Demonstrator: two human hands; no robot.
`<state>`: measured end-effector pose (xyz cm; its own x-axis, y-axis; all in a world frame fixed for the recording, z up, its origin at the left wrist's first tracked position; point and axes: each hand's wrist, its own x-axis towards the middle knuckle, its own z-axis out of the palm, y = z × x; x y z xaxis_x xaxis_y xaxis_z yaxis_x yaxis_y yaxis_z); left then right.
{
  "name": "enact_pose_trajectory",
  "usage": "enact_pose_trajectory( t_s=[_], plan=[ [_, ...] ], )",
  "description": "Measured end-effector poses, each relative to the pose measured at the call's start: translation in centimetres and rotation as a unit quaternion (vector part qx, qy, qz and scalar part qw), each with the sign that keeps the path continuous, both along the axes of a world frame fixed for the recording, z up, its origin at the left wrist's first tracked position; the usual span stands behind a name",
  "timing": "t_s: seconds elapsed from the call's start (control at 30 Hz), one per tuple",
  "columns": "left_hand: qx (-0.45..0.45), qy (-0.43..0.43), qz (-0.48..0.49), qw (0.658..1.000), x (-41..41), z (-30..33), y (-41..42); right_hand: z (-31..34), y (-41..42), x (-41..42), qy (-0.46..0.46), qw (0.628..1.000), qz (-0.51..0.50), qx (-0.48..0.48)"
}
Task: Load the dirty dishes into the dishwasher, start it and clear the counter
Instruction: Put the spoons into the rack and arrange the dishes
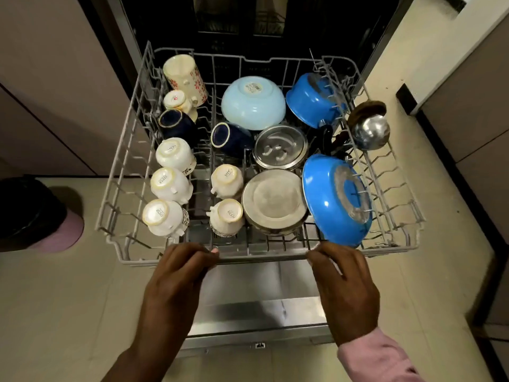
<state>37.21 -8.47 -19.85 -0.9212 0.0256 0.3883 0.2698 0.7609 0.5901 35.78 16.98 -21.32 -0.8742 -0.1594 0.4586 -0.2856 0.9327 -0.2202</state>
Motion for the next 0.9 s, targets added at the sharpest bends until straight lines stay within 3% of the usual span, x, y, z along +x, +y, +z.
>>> enact_pose_trajectory(
  t_s=[0.23, 0.4, 0.57, 0.7, 0.9],
  plan=[
    [-0.1, 0.108, 0.016, 0.989, -1.4, -1.0, 0.3, -2.5, -0.6, -1.7, 0.146, 0.988, -0.015, -0.046],
    [-0.115, 0.079, 0.011, 0.99, -5.2, -0.8, 0.1, -2.1, -1.7, -5.6, 0.165, 0.984, -0.055, -0.048],
    [-0.154, 0.038, 0.043, 0.986, -8.2, 0.1, 0.0, -0.8, -2.0, -8.8, 0.152, 0.988, -0.01, -0.01],
    [-0.183, 0.022, 0.015, 0.983, -9.7, 0.9, -1.0, -0.4, -1.7, -10.4, 0.145, 0.989, 0.001, 0.02],
    [-0.173, -0.014, 0.01, 0.985, -11.3, 1.8, -2.0, -1.4, -1.5, -11.7, 0.175, 0.984, -0.003, 0.042]
  ],
)
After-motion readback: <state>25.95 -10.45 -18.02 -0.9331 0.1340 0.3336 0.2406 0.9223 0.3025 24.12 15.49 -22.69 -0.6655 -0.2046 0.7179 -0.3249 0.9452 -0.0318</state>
